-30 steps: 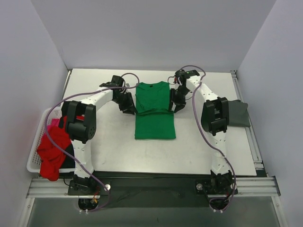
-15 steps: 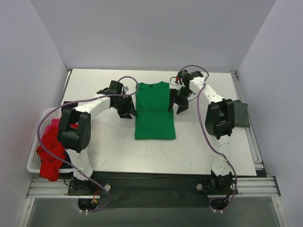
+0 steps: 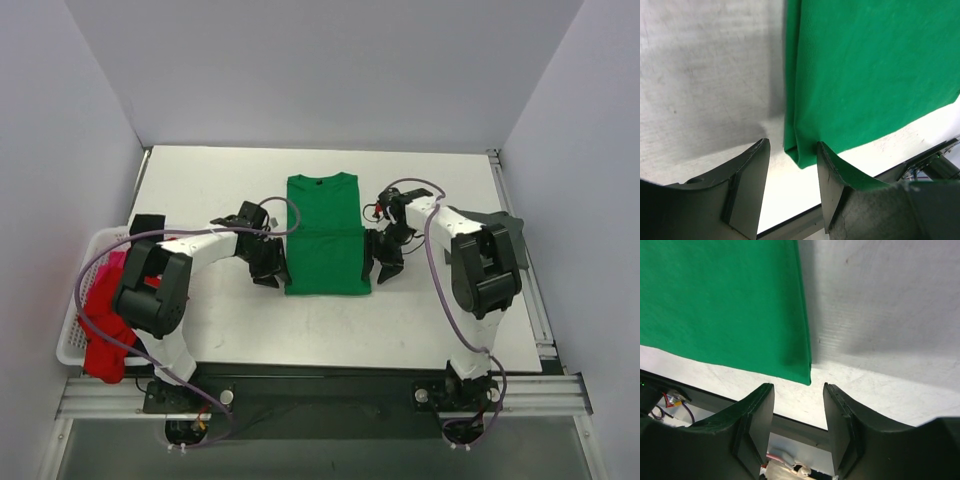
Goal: Fold and stack the t-shirts
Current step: Fold the folded rectangular tshirt in 1/3 of the way, then grab one side of the 2/3 rectangular tshirt with both arms
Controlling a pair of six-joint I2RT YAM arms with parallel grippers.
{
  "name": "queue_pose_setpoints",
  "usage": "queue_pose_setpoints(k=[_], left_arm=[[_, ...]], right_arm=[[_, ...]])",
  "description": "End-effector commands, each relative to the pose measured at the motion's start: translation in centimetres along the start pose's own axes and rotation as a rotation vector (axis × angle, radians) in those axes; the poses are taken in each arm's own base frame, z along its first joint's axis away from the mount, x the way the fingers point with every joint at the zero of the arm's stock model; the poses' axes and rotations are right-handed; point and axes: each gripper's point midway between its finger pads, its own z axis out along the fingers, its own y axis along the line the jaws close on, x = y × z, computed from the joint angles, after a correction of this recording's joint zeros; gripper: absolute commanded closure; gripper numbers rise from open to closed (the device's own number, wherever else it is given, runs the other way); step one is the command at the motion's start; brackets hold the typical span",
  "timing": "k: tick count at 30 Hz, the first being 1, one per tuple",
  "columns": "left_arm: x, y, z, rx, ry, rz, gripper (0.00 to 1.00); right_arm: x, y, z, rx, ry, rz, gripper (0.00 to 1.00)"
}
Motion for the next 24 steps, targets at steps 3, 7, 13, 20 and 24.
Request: queue_pose_setpoints(k=[3,7,13,20,24], left_arm=[[-0.1,-0.8,-1.1,0.027,-0.049,0.025,0.47],[0.0,-0.9,-1.1,0.028,-0.054,0.027,0.47],[0.5,-0.6,-1.1,0.022,-0.050,0.026,0.48],[0.3,-0.4,-0.6,0.009,-0.054,0.019,0.47],[-0.1,-1.1,-0.7,0.038,-0.069,0.009,0.47]], right_arm=[[1.7,0.5,0.1,-0.025,-0.004,0.002,0.57],[2.2,-0.4,1.2,0.000,0.008,0.007,0.61],[2.3,-0.5,2.2,0.004,0.025,0.005,0.64],[3.3,-0.7,3.8,0.040,0.067,-0.005,0.70],[3.8,-1.4,4.3,0.062,0.087,0.004,0.76]])
